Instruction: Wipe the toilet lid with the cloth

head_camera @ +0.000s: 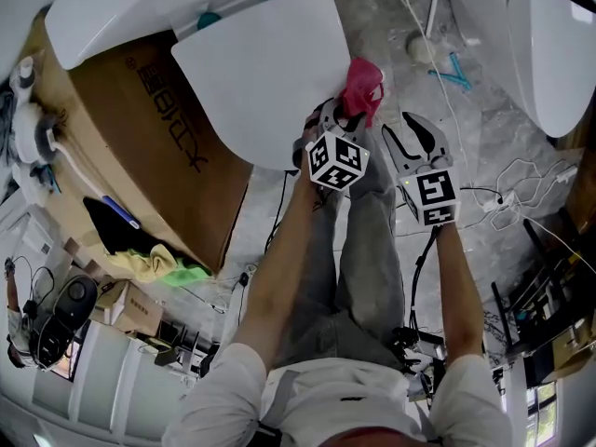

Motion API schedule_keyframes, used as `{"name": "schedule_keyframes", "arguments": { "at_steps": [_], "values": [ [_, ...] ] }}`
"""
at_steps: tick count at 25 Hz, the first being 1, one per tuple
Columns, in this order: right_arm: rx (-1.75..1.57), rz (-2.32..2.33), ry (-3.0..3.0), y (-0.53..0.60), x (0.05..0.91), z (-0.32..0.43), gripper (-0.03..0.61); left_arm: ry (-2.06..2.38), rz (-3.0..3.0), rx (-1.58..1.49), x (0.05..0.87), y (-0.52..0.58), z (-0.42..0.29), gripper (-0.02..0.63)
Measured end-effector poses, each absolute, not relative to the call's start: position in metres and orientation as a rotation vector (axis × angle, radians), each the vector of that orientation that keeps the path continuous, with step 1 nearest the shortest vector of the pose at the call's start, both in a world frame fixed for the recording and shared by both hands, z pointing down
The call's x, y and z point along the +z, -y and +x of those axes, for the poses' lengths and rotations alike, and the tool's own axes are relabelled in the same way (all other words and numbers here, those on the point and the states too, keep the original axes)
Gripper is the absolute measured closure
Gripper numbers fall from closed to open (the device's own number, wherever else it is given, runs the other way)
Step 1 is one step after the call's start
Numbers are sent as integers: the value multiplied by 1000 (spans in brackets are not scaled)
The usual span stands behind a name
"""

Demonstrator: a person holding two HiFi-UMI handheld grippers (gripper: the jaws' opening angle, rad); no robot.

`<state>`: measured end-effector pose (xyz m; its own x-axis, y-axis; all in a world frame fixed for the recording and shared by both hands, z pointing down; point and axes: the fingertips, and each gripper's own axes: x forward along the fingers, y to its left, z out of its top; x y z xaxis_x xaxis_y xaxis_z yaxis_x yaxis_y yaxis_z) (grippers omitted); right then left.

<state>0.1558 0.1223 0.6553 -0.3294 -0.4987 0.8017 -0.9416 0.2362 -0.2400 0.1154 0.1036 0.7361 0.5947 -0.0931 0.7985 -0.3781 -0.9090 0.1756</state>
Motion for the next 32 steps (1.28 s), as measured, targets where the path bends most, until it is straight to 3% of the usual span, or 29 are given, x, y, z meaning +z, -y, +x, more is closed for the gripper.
{"name": "schedule_keyframes", "arguments": {
  "at_steps": [32],
  "values": [
    [765, 976, 2058, -120, 637, 29, 393, 854, 2256, 1250, 747, -92, -119, 505]
  ]
}}
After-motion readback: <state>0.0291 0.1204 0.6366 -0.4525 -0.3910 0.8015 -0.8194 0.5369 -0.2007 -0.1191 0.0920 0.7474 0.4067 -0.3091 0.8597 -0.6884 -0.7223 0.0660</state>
